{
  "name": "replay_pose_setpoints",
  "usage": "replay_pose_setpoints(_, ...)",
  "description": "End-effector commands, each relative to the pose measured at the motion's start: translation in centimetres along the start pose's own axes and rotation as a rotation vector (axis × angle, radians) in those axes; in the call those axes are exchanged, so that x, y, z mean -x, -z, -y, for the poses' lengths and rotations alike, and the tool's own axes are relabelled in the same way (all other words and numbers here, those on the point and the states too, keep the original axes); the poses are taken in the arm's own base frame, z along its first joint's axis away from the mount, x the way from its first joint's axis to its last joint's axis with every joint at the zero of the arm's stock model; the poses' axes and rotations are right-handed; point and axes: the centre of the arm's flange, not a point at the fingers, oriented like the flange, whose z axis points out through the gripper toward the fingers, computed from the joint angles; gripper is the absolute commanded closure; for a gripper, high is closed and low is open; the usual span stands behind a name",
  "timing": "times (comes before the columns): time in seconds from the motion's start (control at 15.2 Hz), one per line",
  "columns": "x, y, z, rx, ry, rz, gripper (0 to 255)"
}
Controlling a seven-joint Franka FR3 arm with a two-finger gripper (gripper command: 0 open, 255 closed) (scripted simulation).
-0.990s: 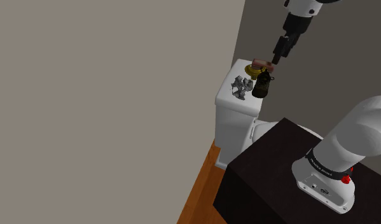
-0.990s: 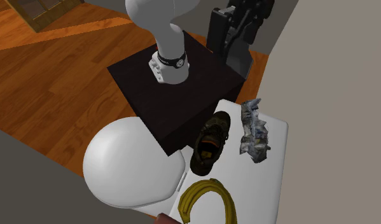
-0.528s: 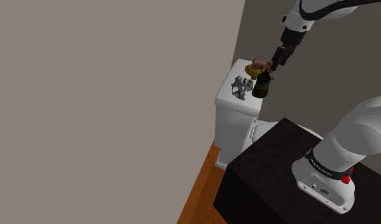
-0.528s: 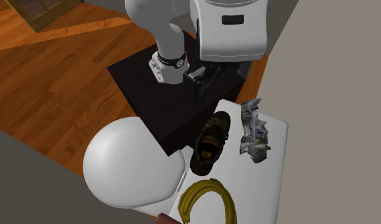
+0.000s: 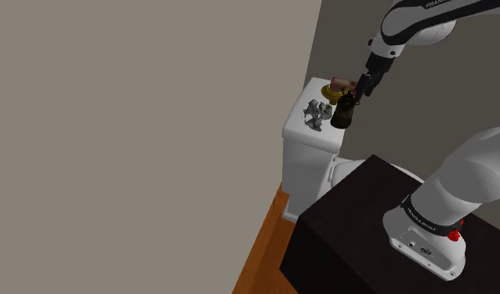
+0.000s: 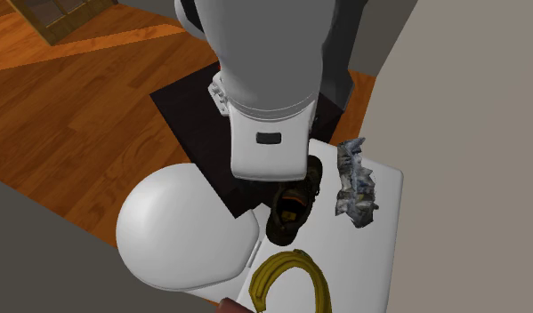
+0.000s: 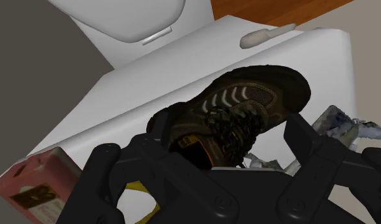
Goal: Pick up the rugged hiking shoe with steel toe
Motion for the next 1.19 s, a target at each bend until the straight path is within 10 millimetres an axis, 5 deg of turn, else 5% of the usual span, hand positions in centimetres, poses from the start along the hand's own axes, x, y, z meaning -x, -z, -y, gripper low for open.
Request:
replay_pose_setpoints(0.0, 0.1, -1.1, -0.2, 0.0, 0.0, -0.001, 0)
replay_pose_setpoints(0.33, 0.2, -3.0, -0.4, 0.0, 0.0, -0.001, 0)
replay_pose_setpoints(0.4, 0.1, -3.0, -0.4, 0.0, 0.0, -0.001, 255)
replay_pose_setpoints(1.12, 0.1, -1.9, -0.3, 0.0, 0.0, -0.001, 255)
